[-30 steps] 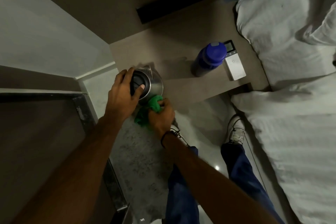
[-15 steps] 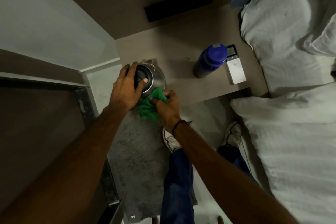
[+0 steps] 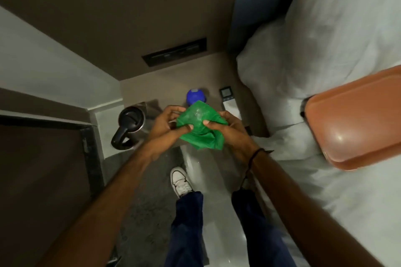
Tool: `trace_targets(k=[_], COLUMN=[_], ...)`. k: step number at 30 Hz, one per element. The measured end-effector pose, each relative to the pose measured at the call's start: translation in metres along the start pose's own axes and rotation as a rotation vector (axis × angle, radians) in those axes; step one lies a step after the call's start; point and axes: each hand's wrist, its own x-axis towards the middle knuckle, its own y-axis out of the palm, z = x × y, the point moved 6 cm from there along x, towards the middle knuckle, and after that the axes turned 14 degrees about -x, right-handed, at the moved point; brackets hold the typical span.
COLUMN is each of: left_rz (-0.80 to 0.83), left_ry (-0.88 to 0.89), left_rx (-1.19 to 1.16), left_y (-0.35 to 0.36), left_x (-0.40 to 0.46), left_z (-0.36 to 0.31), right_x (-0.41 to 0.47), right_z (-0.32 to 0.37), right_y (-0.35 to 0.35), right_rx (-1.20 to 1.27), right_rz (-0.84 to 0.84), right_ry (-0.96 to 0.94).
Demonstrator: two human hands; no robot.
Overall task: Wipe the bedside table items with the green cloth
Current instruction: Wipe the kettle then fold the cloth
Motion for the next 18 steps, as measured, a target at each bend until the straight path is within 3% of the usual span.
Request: trace_targets(k=[7,9,12,18], left_rz=[0.062,0.148,0.165,0.188], left_ry=[0.156,0.219,0.282,0.202], left_rx=[0.164,0.257,0.323,0.378], left_y=[0.208,0.337,0.394,0.396], left_x=[0.036,0.058,0.067,0.075], left_z=[-0.005,-0.011,-0.009,0.023], right_x=[-0.042,-0.061,-0.069,-0.067], right_z=[0.025,0.03,0.013,-0.005], right_y=[-0.224,-0.349,-0.399,-0.399], right_rx=[-0.569,-0.68,-0.725,-0.796], right_rz=[-0.409,-0.613,-0.674,-0.745], right_ry=[-0.103,-0.105,0.007,0.111])
